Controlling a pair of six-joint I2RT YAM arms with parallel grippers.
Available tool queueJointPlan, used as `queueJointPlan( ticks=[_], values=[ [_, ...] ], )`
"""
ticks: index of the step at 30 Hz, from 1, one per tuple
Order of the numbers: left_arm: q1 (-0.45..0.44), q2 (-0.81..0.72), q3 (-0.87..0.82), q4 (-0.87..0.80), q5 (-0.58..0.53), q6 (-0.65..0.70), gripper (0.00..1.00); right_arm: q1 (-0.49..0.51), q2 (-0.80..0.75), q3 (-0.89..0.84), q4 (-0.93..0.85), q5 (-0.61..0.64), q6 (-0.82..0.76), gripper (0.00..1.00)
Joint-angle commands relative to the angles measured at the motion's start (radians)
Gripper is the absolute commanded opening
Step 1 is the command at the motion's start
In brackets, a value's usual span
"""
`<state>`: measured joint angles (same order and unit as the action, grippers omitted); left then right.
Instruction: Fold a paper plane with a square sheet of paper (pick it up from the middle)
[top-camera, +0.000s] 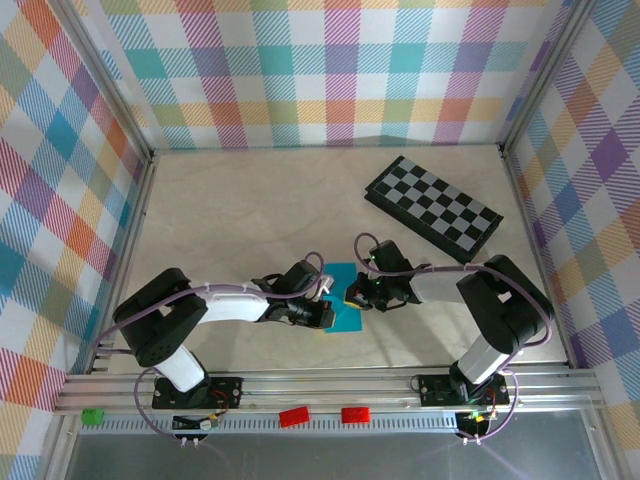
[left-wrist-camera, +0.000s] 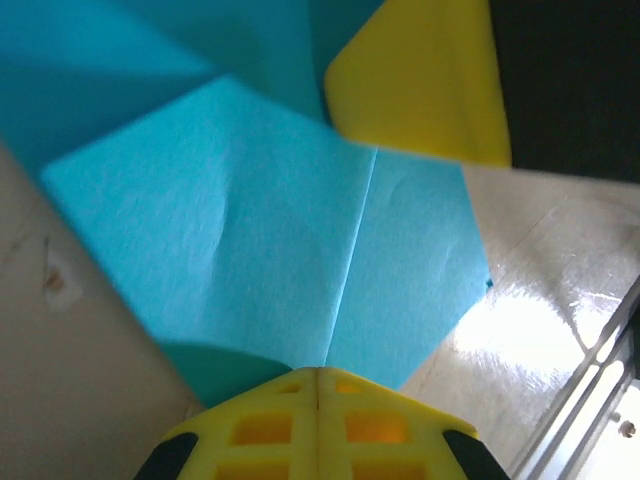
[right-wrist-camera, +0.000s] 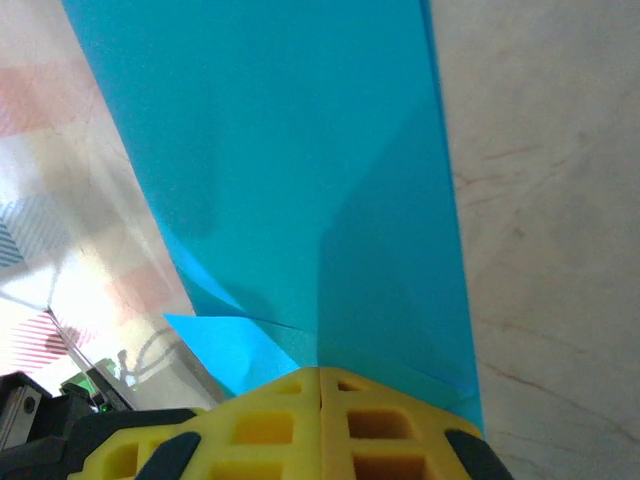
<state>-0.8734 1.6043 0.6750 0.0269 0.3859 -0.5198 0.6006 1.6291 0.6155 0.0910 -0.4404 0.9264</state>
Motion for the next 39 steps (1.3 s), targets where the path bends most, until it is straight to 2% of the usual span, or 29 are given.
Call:
queueJointPlan(
  ticks=[1,4,7,10,15,18,26,30,35,39],
  values=[
    [0.007,-0.071,-0.004,-0.036,-0.003,-0.045,0.00,-0.021,0.029,-0.054,-0.042,0.075,-0.005,0.00],
    [0.007,-0.062,0.008,0.052,0.016,-0.086,0.00,-0.021,0.021,-0.070,-0.032,0.076,-0.001,0.00],
    [0.008,0.006,0.042,0.116,0.054,-0.115,0.00,-0.021,0.023,-0.070,-0.030,0.071,-0.003,0.00],
    [0.005,0.074,0.062,0.182,0.042,-0.166,0.00,-0.021,0.017,-0.072,-0.028,0.072,-0.002,0.00],
    [0.004,0.135,0.059,0.197,-0.032,-0.192,0.00,-0.021,0.008,-0.072,-0.034,0.076,-0.004,0.00],
    [0.002,0.133,0.044,0.159,-0.012,-0.192,0.00,-0.021,0.008,-0.076,-0.037,0.077,-0.005,0.00],
    [-0.014,-0.003,-0.105,0.097,0.028,-0.150,0.00,-0.021,0.023,-0.076,-0.020,0.075,0.000,0.00],
    [-0.019,-0.082,-0.163,0.013,-0.017,-0.105,0.01,-0.021,0.031,-0.069,-0.017,0.072,0.000,0.00],
    [-0.027,-0.164,-0.206,0.012,0.003,-0.088,0.01,-0.021,0.031,-0.070,-0.016,0.072,0.001,0.00],
    [-0.044,-0.256,-0.196,0.015,-0.052,-0.070,0.02,-0.021,0.031,-0.068,-0.010,0.067,0.005,0.00]
  ],
)
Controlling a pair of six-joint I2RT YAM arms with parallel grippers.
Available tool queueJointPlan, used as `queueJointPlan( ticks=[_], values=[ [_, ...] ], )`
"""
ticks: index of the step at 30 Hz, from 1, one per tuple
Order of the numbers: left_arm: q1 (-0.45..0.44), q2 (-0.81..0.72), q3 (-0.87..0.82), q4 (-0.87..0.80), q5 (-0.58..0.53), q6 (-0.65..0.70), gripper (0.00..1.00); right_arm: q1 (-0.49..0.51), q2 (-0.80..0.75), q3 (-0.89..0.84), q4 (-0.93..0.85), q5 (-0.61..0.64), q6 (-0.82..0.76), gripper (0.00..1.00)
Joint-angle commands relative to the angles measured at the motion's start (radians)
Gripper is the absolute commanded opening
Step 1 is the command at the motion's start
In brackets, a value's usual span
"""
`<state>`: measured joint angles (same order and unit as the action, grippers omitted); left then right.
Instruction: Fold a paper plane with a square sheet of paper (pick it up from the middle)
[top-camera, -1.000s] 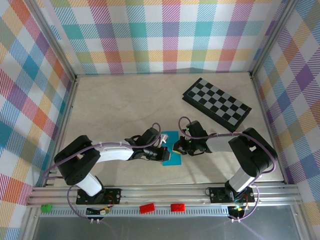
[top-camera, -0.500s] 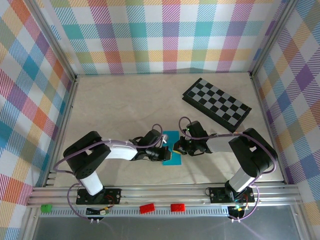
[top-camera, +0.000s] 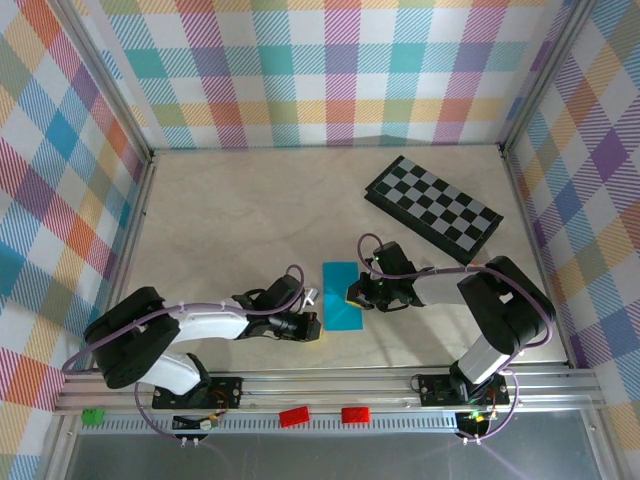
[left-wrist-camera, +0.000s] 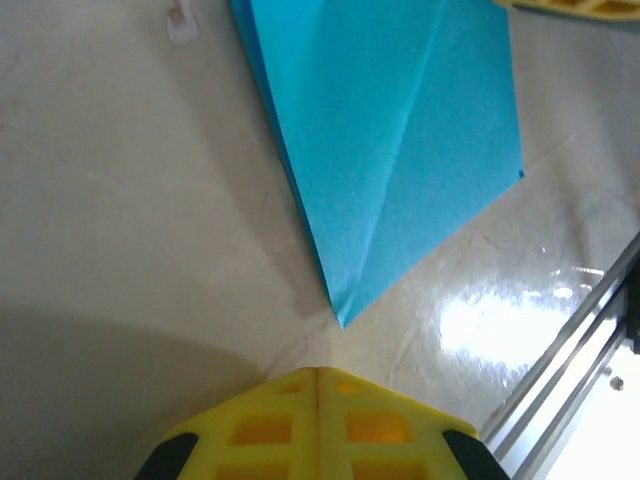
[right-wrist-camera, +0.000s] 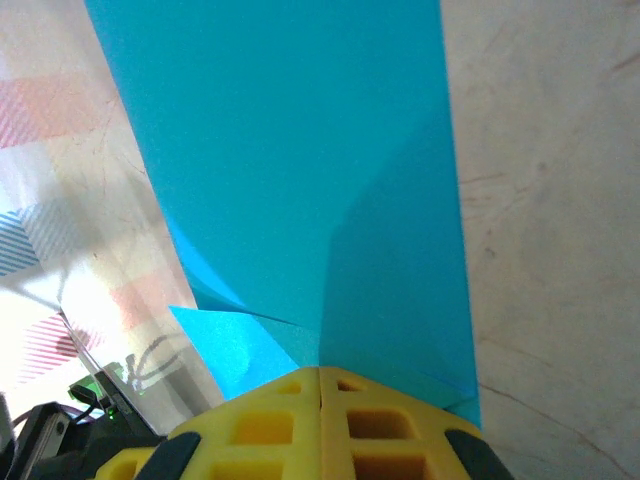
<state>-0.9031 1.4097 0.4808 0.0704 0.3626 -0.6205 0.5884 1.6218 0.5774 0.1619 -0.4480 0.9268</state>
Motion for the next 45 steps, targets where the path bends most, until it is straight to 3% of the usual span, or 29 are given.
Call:
queueJointPlan(
  ticks=[1,9,14,20,27,35,40,45],
  values=[
    [-0.014,-0.074,-0.001,-0.010,-0.036,0.023,0.03,-0.009,0.037,-0.030,-0.081,0.074,0.004,0.00],
    [-0.007,0.072,0.128,0.071,-0.078,-0.016,0.00,-0.009,0.029,-0.020,-0.074,0.055,0.013,0.01],
    [-0.008,0.141,0.075,0.191,-0.121,-0.048,0.00,-0.009,0.011,-0.004,-0.079,0.048,0.008,0.02],
    [-0.033,0.211,0.066,0.174,-0.079,-0.017,0.00,-0.009,-0.020,0.047,-0.098,0.023,-0.027,0.05],
    [-0.038,0.184,0.019,0.113,-0.181,-0.029,0.00,0.010,-0.128,0.038,-0.090,0.015,-0.035,0.06],
    [-0.038,0.188,0.033,0.071,-0.211,-0.030,0.00,0.111,-0.050,0.004,-0.044,0.040,0.041,0.03],
    [-0.037,0.213,0.038,0.057,-0.212,-0.024,0.00,0.098,0.004,0.006,-0.065,0.047,0.018,0.02],
    [-0.037,0.220,0.033,0.050,-0.217,-0.025,0.00,0.003,-0.021,-0.040,-0.041,0.038,-0.009,0.03]
  ],
)
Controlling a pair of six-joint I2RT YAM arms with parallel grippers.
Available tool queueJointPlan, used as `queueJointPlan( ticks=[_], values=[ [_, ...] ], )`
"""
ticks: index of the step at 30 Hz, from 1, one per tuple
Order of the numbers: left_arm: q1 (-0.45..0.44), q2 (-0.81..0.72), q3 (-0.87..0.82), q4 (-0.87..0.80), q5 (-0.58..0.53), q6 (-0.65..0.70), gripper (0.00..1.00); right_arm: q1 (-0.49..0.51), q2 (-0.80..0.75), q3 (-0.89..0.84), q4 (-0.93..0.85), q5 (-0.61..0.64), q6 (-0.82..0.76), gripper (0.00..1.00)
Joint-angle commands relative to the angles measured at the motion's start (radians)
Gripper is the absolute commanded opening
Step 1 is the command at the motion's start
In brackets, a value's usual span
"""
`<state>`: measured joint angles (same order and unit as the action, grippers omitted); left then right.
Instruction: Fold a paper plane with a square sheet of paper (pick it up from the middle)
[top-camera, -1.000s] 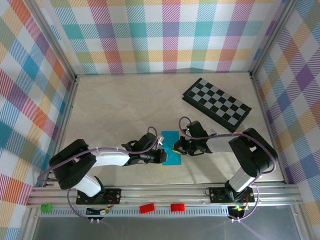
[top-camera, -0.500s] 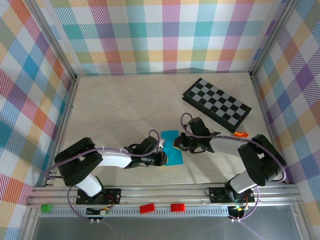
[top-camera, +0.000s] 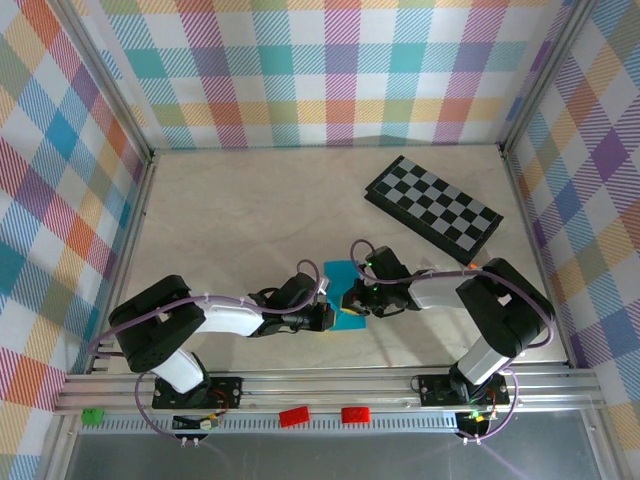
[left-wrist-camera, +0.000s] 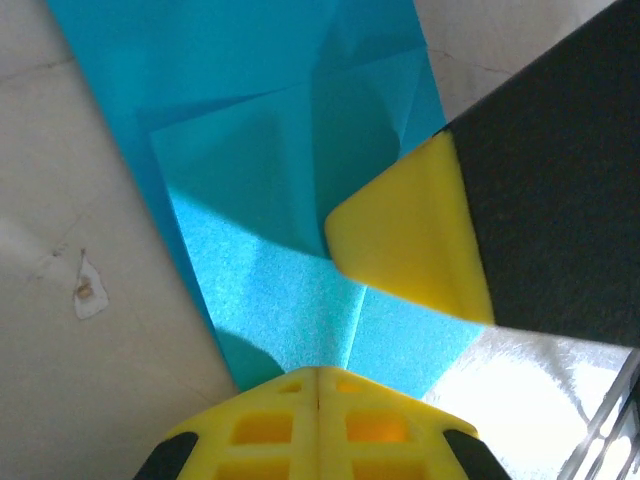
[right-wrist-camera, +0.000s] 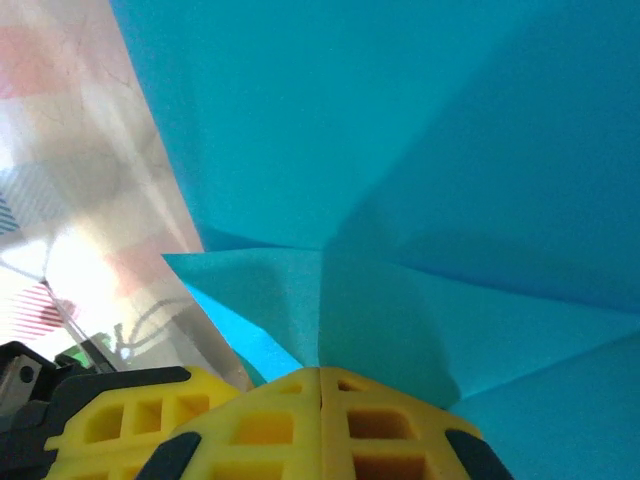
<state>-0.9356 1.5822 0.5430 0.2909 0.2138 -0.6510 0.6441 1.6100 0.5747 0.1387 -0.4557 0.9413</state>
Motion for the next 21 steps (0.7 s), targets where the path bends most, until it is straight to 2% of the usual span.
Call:
queueJointPlan(
  ticks=[1,5,9,16,21],
  values=[
    [-0.004,0.050,-0.030,-0.168,-0.067,0.008,0.00,-0.067,-0.014,-0.031,-0.029,0.042,-0.037,0.04],
    [-0.005,0.058,-0.029,-0.165,-0.062,0.007,0.00,-0.105,-0.054,-0.014,-0.032,0.015,-0.060,0.05],
    [-0.005,0.060,-0.030,-0.167,-0.071,0.006,0.00,-0.084,-0.106,-0.007,-0.021,-0.018,-0.060,0.08],
    [-0.005,0.062,-0.026,-0.175,-0.062,0.010,0.00,0.026,0.007,0.011,0.039,-0.027,-0.019,0.08],
    [-0.005,0.040,-0.029,-0.209,-0.080,0.014,0.00,-0.028,0.003,-0.009,-0.030,0.030,-0.060,0.08]
  ],
)
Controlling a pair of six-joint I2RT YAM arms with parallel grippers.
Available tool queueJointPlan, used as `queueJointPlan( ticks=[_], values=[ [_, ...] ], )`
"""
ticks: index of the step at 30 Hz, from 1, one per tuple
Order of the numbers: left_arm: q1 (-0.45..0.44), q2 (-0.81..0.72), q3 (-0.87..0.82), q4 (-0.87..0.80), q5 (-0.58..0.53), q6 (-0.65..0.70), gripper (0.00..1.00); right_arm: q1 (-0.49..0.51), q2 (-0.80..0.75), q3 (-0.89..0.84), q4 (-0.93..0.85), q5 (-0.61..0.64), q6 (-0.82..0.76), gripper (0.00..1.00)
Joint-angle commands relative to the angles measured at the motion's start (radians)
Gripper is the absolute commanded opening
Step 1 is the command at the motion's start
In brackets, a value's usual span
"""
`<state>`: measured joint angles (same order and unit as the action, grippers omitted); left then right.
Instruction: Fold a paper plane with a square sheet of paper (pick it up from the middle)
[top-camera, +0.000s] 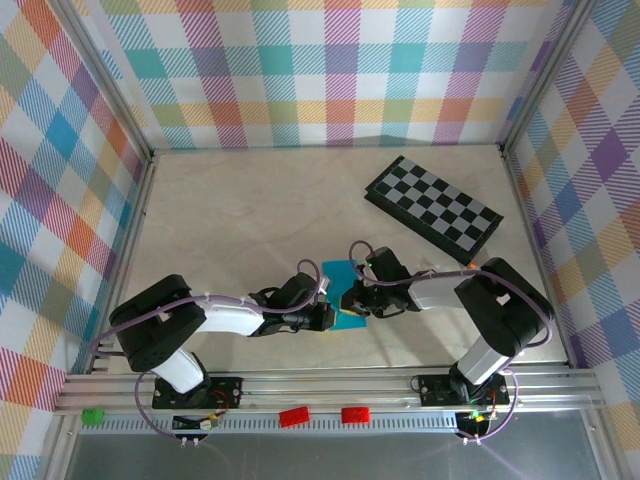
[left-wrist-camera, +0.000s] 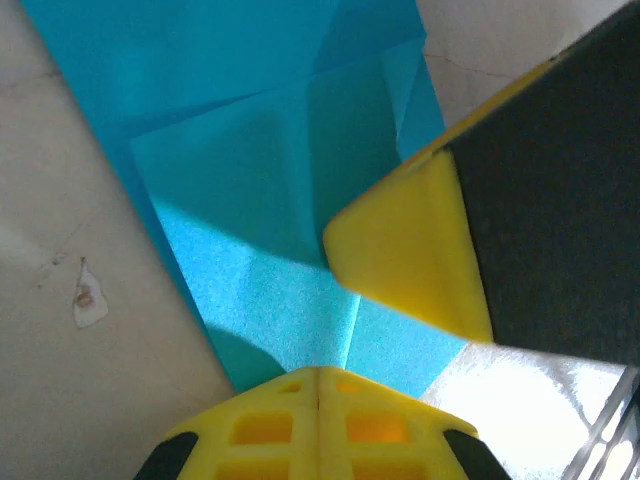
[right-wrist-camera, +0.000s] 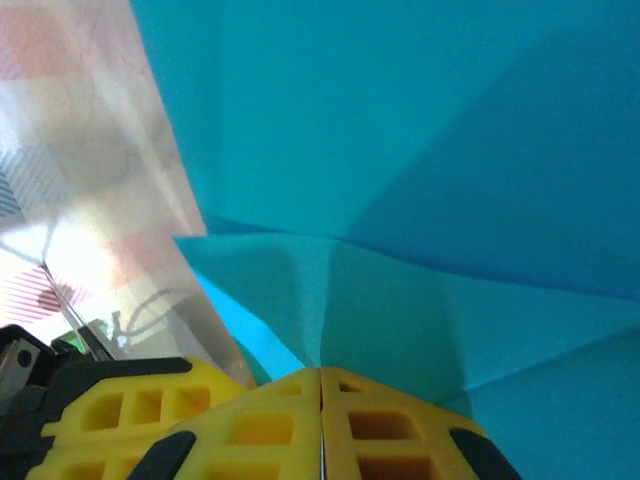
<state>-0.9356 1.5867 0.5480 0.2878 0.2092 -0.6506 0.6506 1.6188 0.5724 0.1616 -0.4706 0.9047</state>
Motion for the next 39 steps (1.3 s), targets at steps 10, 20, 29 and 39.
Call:
queueJointPlan(
  ticks=[10,20,29,39],
  values=[
    [-0.005,0.000,-0.020,-0.252,-0.081,0.021,0.00,-0.280,-0.068,-0.061,-0.011,-0.052,-0.104,0.09],
    [-0.005,-0.127,0.176,-0.407,-0.136,0.020,0.11,-0.142,-0.342,-0.047,-0.290,0.038,-0.139,0.36],
    [0.065,-0.025,0.242,-0.387,-0.062,0.136,0.09,-0.026,-0.393,-0.068,-0.342,0.073,-0.013,0.49],
    [0.067,0.069,0.207,-0.346,-0.088,0.114,0.01,0.100,-0.328,-0.047,-0.281,0.141,0.117,0.48]
  ],
)
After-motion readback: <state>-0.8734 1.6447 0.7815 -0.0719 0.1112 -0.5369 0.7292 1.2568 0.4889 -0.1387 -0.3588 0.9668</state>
